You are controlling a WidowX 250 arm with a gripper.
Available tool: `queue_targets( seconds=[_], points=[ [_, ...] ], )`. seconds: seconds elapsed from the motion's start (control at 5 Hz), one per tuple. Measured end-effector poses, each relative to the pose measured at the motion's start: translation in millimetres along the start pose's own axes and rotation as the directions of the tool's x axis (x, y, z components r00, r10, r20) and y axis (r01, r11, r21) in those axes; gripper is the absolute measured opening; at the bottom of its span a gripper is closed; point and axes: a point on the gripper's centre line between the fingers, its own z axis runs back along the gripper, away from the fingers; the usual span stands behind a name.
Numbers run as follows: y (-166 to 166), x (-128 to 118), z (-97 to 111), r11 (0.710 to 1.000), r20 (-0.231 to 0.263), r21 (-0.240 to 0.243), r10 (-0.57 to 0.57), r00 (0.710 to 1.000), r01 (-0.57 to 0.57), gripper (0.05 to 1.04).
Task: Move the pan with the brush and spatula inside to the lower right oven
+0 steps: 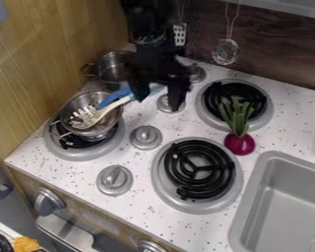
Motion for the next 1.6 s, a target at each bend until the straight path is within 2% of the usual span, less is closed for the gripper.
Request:
queue_targets(
  seconds=[0.2, 0.6, 0.8, 1.0, 1.2, 1.4, 1.6],
  points=[
    [15.1, -6.5, -2.9, 0.999, -0.012, 0.034, -0.025, 1.0, 0.025, 1.0],
    [37.4, -17.8, -14.5, 0.99, -0.043, 0.131, 0.052, 0.998, -0.046, 1.0],
    [46.5, -20.8, -20.4, 0.986, -0.046, 0.158, 0.068, 0.997, -0.06, 1.0],
    [54.3, -28.7, -28.8, 0.984, -0.086, 0.157, 0.097, 0.992, -0.083, 1.0],
    [56.3, -26.3, -33.6, 0.984, -0.068, 0.155, 0.096, 0.993, -0.084, 1.0],
    [59.9, -31.9, -45.7, 0.983, -0.097, 0.15, 0.124, 0.988, -0.108, 1.0],
    [62.4, -31.9, -49.0, 0.979, -0.104, 0.169, 0.134, 0.985, -0.115, 1.0]
  ],
)
